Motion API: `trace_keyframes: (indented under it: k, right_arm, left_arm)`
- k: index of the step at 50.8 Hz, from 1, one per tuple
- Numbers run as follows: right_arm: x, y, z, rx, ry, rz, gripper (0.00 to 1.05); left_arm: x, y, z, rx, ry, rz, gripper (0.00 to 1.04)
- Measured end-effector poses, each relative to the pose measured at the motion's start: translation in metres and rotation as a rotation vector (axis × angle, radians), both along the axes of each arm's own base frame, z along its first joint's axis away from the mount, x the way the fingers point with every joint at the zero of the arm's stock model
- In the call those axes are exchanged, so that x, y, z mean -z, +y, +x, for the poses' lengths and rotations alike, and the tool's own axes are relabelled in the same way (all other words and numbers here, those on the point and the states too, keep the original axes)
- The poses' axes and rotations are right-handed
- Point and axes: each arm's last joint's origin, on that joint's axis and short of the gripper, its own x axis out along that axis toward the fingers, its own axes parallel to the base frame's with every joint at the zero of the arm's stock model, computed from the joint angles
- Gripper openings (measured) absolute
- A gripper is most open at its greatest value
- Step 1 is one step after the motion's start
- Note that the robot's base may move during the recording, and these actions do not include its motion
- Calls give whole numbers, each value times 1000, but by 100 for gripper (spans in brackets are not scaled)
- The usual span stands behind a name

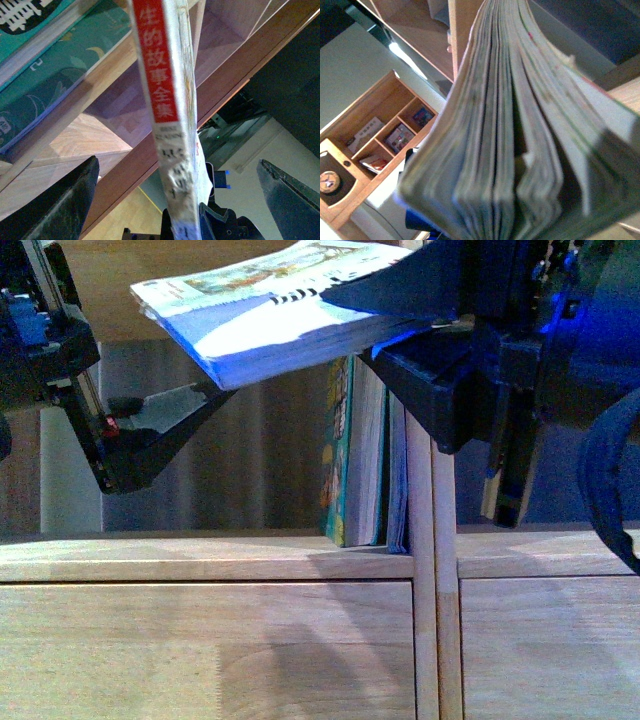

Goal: Organize books on shelf

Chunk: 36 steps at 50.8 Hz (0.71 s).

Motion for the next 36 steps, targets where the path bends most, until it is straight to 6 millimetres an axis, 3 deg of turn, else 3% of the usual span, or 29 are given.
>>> trace_keyframes:
  k: [8, 16, 27, 36]
  right_arm:
    - [-2, 6, -4, -54, 9, 43, 7]
    - [-2, 10, -6, -94, 17, 68, 7]
    - [1, 22, -12, -156, 20, 58, 7]
    - [5, 31, -21, -207, 5, 41, 35]
  left_arm:
    - [-2, -2, -3, 16, -20, -12, 96]
    - [1, 0, -15, 23, -24, -14, 78]
    - [-1, 13, -41, 25, -80, -22, 39]
    - [9, 24, -48, 13, -80, -27, 10]
